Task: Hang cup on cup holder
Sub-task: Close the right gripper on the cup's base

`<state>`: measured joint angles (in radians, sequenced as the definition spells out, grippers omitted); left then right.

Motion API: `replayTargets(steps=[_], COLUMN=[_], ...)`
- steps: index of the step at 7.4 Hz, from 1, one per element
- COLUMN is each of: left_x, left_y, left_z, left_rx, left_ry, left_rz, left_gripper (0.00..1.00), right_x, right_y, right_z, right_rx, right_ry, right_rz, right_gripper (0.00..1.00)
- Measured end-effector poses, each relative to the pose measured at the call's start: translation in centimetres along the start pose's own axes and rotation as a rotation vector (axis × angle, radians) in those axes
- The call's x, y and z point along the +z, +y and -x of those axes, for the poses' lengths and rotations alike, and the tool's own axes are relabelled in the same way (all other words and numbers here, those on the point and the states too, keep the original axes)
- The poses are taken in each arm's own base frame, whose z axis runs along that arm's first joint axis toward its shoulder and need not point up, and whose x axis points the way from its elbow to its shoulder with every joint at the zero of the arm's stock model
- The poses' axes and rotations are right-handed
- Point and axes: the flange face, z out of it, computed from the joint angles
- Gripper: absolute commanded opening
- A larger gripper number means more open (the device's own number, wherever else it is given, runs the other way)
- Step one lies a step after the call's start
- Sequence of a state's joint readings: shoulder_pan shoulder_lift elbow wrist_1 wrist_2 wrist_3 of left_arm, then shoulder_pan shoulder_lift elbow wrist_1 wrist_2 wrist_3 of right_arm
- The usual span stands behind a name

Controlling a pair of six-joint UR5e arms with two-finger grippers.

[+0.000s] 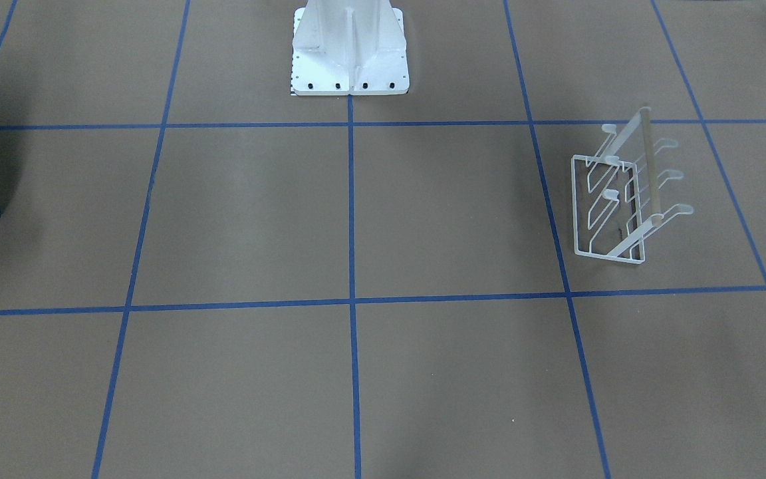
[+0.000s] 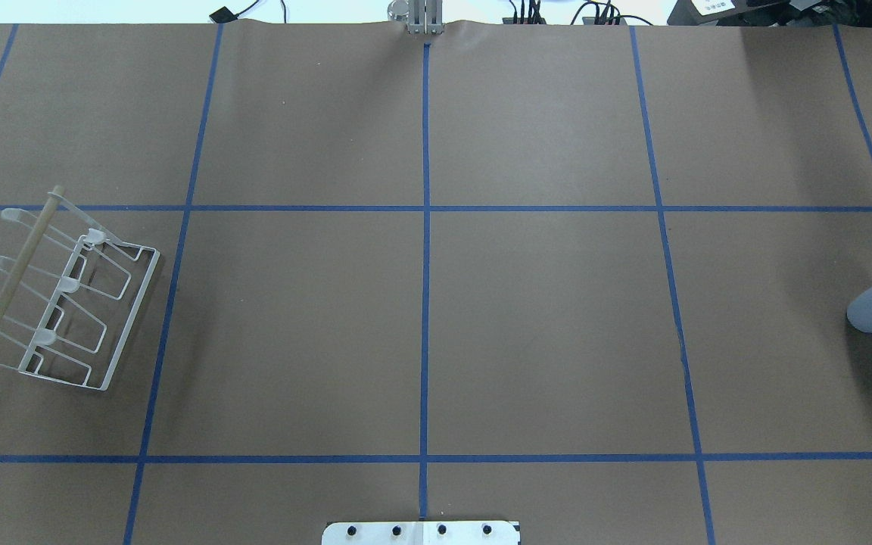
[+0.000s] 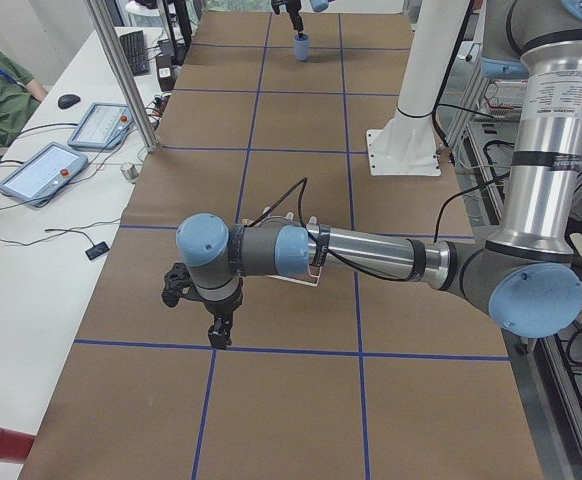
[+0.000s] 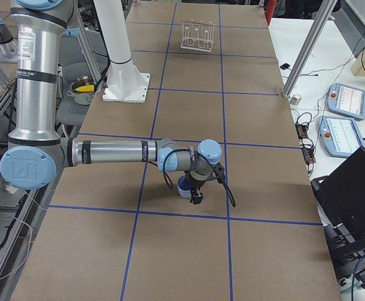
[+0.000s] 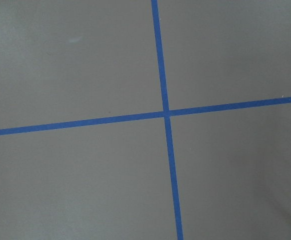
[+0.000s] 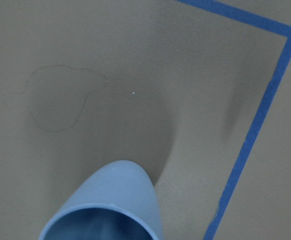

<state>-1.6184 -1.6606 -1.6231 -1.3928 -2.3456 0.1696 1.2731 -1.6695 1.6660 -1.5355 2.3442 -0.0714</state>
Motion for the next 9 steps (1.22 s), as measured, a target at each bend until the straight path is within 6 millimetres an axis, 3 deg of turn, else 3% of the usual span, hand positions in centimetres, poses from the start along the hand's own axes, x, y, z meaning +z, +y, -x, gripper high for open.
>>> replayTargets(steps=[1, 2, 6, 9], left_x=[0.0, 0.0, -0.3, -0.9], left_y=[0.0, 0.0, -0.2, 0.0], left_z=[0.0, 0.0, -0.3, -0.8], left_rx=[-0.001, -0.003, -0.002, 0.007], left_ry=[0.0, 0.0, 0.0, -0.002], left_rz=[0.0, -0.001, -0.006, -0.017], left_gripper=[0.98, 0.98, 0.98, 0.98], right_x=[0.4, 0.7, 0.5, -2.9], right_y=[0.0, 0.0, -0.2, -0.5], right_z=[0.1, 0.2, 0.7, 3.8], right_rx=[0.002, 0.004, -0.016, -0.065], right_ry=[-0.002, -0.004, -0.011, -0.085], right_rz=[0.008, 0.014, 0.009, -0.062], right_gripper=[0.38, 0.0, 0.0, 0.0])
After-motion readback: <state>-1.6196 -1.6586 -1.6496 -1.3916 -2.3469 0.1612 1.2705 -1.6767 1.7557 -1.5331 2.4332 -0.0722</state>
